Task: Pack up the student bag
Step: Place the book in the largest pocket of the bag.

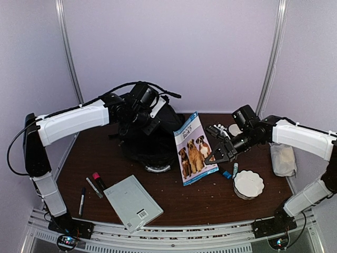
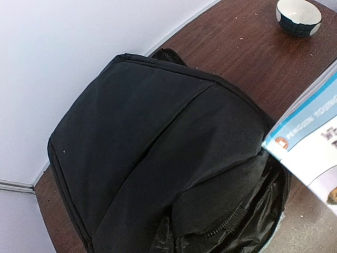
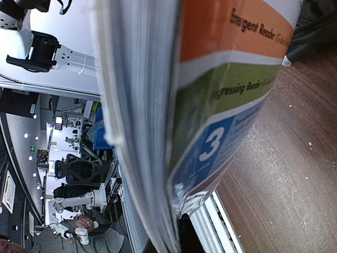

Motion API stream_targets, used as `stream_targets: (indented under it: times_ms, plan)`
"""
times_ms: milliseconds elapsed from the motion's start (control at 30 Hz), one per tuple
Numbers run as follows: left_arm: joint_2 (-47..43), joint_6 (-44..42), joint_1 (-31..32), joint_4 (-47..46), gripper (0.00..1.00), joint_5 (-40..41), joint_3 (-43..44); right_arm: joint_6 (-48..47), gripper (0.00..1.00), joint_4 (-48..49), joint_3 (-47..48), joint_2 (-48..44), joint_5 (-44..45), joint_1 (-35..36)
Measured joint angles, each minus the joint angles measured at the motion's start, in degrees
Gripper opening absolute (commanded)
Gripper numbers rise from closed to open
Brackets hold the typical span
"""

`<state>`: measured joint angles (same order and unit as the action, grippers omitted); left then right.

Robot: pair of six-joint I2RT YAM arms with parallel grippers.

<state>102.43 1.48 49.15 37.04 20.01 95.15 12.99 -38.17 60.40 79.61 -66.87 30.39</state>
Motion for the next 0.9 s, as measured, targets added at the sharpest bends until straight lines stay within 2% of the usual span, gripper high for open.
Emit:
stream_targets:
  times_ms: [233,367,600,733,900]
  plan:
    - [0.0,1.2,0.0,-0.5,0.00,-1.4,0.0,2.5,0.00,2.7,0.3,4.4,-3.5,4.7]
    - [0.0,1.7,0.0,-2.3,0.00,-1.7,0.0,4.1,0.00,3.3,0.1,3.3,-4.9,7.4]
    - [0.0,2.6,0.0,-3.1,0.00,-2.6,0.0,10.3,0.00,9.4,-2.6,-0.7,-5.1,7.5]
    - [-0.5,3.4,0.0,-4.1,0.00,-3.5,-0.5,12.8,0.00,12.2,-2.0,3.5,-5.2,7.5]
    - [-2.4,4.7,0.0,-4.5,0.00,-5.3,-0.9,11.1,0.00,10.4,4.3,11.3,-3.9,7.6]
